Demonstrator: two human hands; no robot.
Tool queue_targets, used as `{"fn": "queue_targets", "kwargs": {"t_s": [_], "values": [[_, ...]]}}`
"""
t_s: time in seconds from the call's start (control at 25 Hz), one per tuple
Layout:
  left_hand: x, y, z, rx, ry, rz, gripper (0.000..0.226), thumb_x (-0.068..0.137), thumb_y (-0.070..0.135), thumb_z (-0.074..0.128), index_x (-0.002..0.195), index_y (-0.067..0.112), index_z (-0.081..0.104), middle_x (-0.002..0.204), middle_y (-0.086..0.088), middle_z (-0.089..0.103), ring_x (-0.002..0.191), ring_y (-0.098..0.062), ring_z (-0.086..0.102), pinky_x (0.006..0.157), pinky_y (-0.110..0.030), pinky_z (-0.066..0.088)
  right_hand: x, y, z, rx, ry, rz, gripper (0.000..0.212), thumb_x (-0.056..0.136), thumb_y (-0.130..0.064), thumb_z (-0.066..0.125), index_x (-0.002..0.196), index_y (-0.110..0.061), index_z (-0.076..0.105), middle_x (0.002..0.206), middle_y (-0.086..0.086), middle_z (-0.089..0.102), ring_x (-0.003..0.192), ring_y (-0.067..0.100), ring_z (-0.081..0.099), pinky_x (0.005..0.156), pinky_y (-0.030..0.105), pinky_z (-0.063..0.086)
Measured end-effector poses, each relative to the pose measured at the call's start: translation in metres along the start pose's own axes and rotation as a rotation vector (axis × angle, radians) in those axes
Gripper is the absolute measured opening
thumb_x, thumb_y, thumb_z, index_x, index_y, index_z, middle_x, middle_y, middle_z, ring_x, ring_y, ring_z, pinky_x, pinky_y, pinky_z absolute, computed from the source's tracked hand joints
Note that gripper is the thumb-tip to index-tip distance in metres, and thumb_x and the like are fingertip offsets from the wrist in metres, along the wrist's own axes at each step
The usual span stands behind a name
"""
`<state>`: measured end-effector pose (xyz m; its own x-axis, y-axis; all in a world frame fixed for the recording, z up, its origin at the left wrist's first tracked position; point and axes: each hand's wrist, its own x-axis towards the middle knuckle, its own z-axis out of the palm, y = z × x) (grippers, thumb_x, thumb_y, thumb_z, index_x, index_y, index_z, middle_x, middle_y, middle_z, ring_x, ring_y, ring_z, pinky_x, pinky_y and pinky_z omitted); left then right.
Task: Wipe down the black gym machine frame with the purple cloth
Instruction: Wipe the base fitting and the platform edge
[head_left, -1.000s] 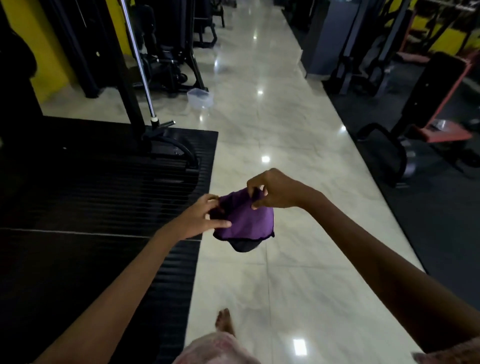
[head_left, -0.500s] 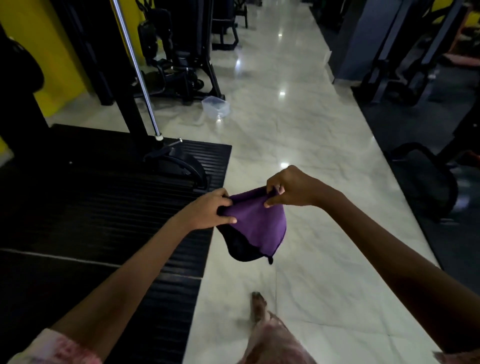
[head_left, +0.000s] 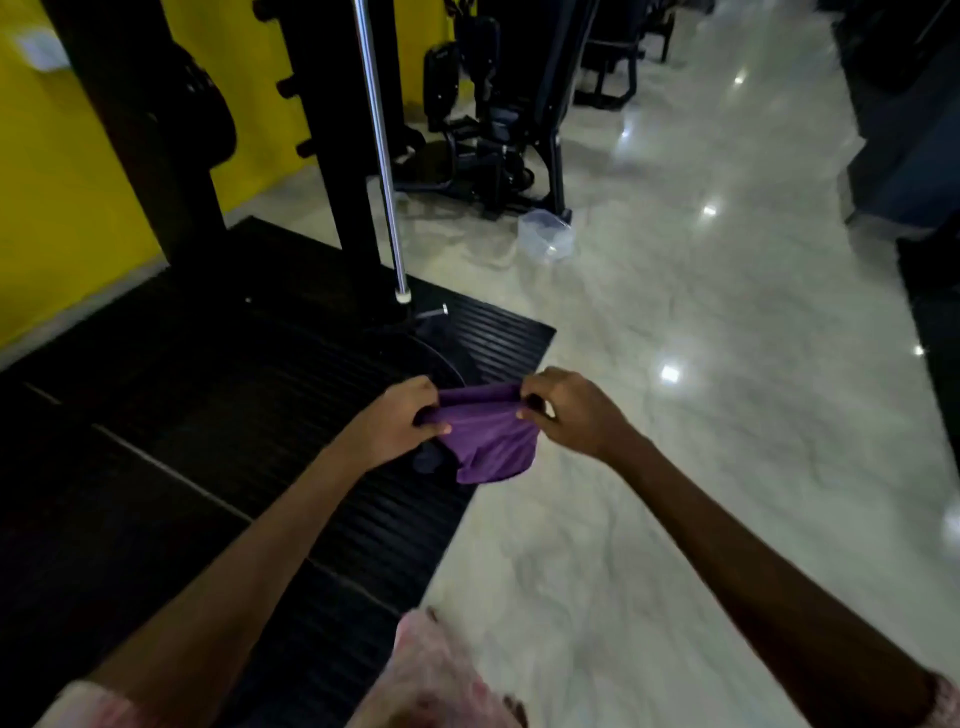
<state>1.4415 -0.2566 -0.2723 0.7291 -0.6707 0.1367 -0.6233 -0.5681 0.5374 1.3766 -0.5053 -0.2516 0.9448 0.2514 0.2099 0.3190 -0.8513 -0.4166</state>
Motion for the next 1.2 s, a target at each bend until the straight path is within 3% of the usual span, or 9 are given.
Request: {"fn": "queue_targets", "kwargs": {"t_s": [0.12, 0.28, 0.64, 0.72, 0.84, 0.96, 1.08, 1.16, 1.2], "values": [[0.04, -0.044, -0.005, -0.104, 0.068, -0.116, 0.022, 0.081, 0.012, 0.075, 0.086, -0.003, 0.06, 0.083, -0.009, 0.053, 0.075, -0.017, 0.051, 0.067, -0.014, 0.037, 0.059, 0.031, 0.008, 0.117, 0.005, -0.007, 0.017, 0.083, -0.018, 0.069, 0.089, -0.002, 0.063, 0.079, 0.011, 0.063, 0.069, 0.02, 0.054, 0.064, 0.024, 0.039], [0.099, -0.092, -0.025, -0.197, 0.071, -0.196, 0.018, 0.079, 0.01, 0.076, 0.088, 0.001, 0.064, 0.083, -0.012, 0.06, 0.067, -0.005, 0.051, 0.064, -0.011, 0.04, 0.132, 0.063, 0.007, 0.072, -0.183, -0.027, 0.024, 0.087, -0.024, 0.067, 0.091, -0.002, 0.059, 0.081, 0.006, 0.058, 0.072, 0.017, 0.05, 0.063, 0.027, 0.036], [0.272, -0.14, -0.044, -0.272, 0.09, -0.138, 0.02, 0.075, 0.004, 0.077, 0.092, 0.002, 0.067, 0.083, 0.012, 0.058, 0.075, 0.014, 0.056, 0.07, -0.008, 0.042, 0.257, 0.182, -0.025, 0.15, -0.171, 0.126, 0.022, 0.078, -0.015, 0.076, 0.071, -0.007, 0.056, 0.086, 0.016, 0.067, 0.079, 0.03, 0.062, 0.07, 0.036, 0.047], [0.319, -0.143, -0.04, -0.389, 0.143, -0.24, 0.017, 0.078, 0.005, 0.075, 0.092, 0.011, 0.067, 0.085, 0.011, 0.061, 0.074, 0.009, 0.058, 0.072, -0.013, 0.046, 0.283, 0.214, -0.034, 0.248, -0.117, 0.202, 0.024, 0.078, -0.012, 0.075, 0.07, -0.01, 0.053, 0.093, 0.013, 0.069, 0.085, 0.02, 0.063, 0.076, 0.035, 0.05], [0.388, -0.135, -0.041, -0.675, 0.234, -0.388, 0.037, 0.076, -0.003, 0.075, 0.094, 0.026, 0.059, 0.084, 0.005, 0.063, 0.072, -0.001, 0.059, 0.063, -0.014, 0.046, 0.329, 0.26, -0.065, 0.375, -0.123, 0.303, 0.027, 0.078, -0.01, 0.075, 0.066, -0.016, 0.051, 0.072, -0.002, 0.059, 0.066, 0.004, 0.052, 0.062, 0.019, 0.041], [0.465, -0.124, -0.061, -0.909, 0.305, -0.462, 0.046, 0.068, -0.008, 0.073, 0.1, 0.021, 0.059, 0.069, 0.008, 0.067, 0.062, -0.003, 0.063, 0.054, -0.019, 0.048, 0.391, 0.309, -0.115, 0.693, -0.18, 0.341, 0.027, 0.077, -0.001, 0.073, 0.074, -0.016, 0.051, 0.07, 0.002, 0.056, 0.064, 0.009, 0.053, 0.06, 0.019, 0.043], [0.53, -0.13, -0.083, -1.316, 0.507, -0.512, 0.02, 0.081, 0.023, 0.073, 0.099, 0.025, 0.065, 0.087, 0.005, 0.065, 0.077, -0.013, 0.062, 0.067, -0.027, 0.05, 0.451, 0.356, -0.14, 1.418, -0.139, 0.36, 0.038, 0.071, -0.025, 0.08, 0.1, -0.013, 0.059, 0.095, 0.009, 0.063, 0.079, 0.014, 0.061, 0.069, 0.025, 0.051], [0.551, -0.13, -0.073, -1.532, 0.412, -0.607, 0.042, 0.078, 0.066, 0.061, 0.098, 0.029, 0.067, 0.096, 0.005, 0.063, 0.08, -0.017, 0.059, 0.072, -0.032, 0.044, 0.466, 0.373, -0.124, 1.66, -0.263, 0.534, 0.069, 0.066, -0.045, 0.081, 0.12, -0.007, 0.062, 0.115, 0.02, 0.063, 0.081, 0.018, 0.062, 0.073, 0.025, 0.051], [0.559, -0.135, -0.059, -1.524, 0.392, -0.666, 0.048, 0.084, 0.07, 0.047, 0.101, 0.03, 0.066, 0.093, 0.005, 0.068, 0.079, -0.016, 0.064, 0.073, -0.032, 0.045, 0.472, 0.385, -0.109, 1.656, -0.318, 0.628, 0.06, 0.075, -0.043, 0.074, 0.119, -0.003, 0.064, 0.116, 0.022, 0.064, 0.078, 0.018, 0.064, 0.071, 0.023, 0.051]]}}
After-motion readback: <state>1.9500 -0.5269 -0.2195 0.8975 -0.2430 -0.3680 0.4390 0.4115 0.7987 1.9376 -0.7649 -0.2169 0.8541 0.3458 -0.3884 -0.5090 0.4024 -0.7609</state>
